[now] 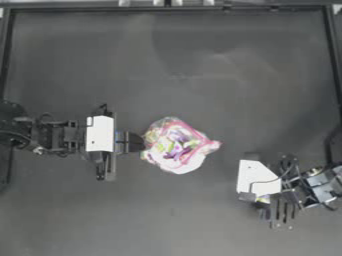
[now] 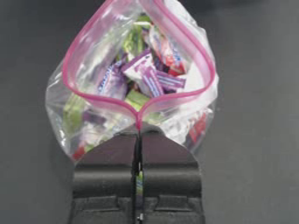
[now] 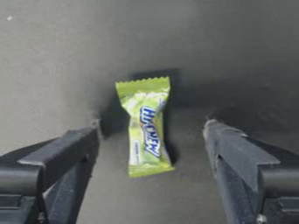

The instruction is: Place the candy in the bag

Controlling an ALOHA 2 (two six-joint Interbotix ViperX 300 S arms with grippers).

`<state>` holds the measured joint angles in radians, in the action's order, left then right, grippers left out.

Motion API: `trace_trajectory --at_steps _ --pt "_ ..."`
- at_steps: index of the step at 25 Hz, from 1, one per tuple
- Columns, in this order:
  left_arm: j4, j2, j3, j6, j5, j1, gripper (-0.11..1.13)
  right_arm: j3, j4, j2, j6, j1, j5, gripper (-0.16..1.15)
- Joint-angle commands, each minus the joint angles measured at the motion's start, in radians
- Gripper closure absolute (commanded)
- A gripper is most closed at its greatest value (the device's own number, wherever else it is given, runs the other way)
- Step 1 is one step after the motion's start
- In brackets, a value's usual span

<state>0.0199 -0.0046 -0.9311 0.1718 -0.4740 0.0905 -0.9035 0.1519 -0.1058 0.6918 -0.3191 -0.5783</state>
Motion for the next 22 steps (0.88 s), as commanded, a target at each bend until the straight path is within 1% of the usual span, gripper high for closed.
trace_trajectory --at_steps 1,4,10,12,14,18,22 --pt "0.002 -0.023 0.018 0.000 -0.003 -0.003 0.98 0.018 -0.003 -0.005 0.002 0.002 0.003 0.08" --pt "0.002 -0.025 0.018 -0.002 -0.003 -0.003 0.98 0.017 -0.009 0.011 0.003 0.002 0.003 0.22" --pt "0.002 -0.025 0.018 0.000 -0.003 -0.005 0.98 0.017 -0.008 0.037 0.041 -0.003 -0.003 0.50" --pt "0.002 -0.026 0.018 -0.002 0.000 -0.005 0.98 0.018 -0.009 0.035 0.041 -0.008 -0.003 0.57" --pt "0.002 -0.026 0.018 -0.002 0.002 -0.006 0.98 0.018 -0.009 0.034 0.041 -0.009 -0.005 0.60" --pt "0.002 -0.028 0.018 -0.002 0.002 -0.008 0.98 0.028 -0.006 0.017 0.038 -0.008 -0.006 0.60" --pt "0.000 -0.028 0.018 -0.002 0.000 -0.009 0.98 0.046 0.011 -0.052 0.035 -0.008 -0.020 0.61"
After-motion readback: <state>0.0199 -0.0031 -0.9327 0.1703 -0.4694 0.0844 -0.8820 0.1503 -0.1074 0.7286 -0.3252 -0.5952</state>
